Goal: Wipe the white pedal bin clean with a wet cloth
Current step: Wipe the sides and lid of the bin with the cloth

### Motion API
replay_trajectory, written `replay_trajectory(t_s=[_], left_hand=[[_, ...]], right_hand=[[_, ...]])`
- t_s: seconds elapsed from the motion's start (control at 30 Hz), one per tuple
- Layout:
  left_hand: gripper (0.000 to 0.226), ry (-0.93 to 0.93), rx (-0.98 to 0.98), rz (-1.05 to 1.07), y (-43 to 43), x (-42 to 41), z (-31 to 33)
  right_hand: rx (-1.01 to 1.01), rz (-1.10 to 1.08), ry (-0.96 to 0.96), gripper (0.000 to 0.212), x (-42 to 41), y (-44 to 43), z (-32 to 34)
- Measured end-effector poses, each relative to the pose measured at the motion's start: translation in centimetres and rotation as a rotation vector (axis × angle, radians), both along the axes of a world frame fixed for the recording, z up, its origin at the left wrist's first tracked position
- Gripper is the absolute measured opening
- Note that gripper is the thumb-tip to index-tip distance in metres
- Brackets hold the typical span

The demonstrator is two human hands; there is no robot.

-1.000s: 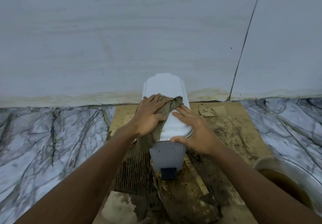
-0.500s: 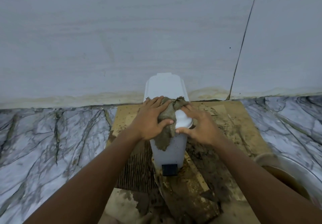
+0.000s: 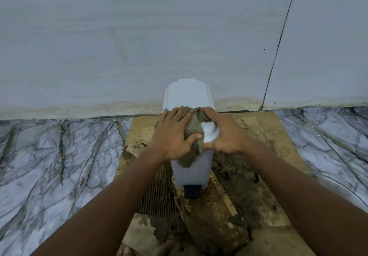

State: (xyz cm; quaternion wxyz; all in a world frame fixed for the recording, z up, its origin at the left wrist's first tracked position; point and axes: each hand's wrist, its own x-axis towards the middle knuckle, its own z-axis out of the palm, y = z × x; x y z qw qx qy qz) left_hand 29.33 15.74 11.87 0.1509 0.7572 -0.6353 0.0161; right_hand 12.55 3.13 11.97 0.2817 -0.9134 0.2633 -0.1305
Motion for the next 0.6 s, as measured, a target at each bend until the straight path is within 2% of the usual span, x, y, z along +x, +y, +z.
replay_trajectory(t_s=[0.13,0.23,0.33,0.47,0.6], left_hand=[[0.091,-0.037,0.013,-0.019,-0.8,-0.6,0.3],[0.086,0.04,0.023,-0.112,1.0,1.9,0.6],[0.08,0.131,0.034,-0.115,2.9,3.2,0.8],[0.088,-0.002,0.029,-0.027,1.1,0.9,0.5],[0.093,-0.081,0.104,-0.018,-0.6,-0.4,0.6]], right_hand=[[0.027,0.034,-0.066,0.119,-0.2,-0.5,0.0],[0.017,0.041,-0.054,0.124,-0.2,-0.2,-0.1],[0.001,0.051,-0.047,0.123,0.2,0.4,-0.2],[0.016,0.044,-0.007,0.125,-0.1,0.3,0.1],[0.049,0.08,-0.024,0.115,-0.4,-0.3,0.6]])
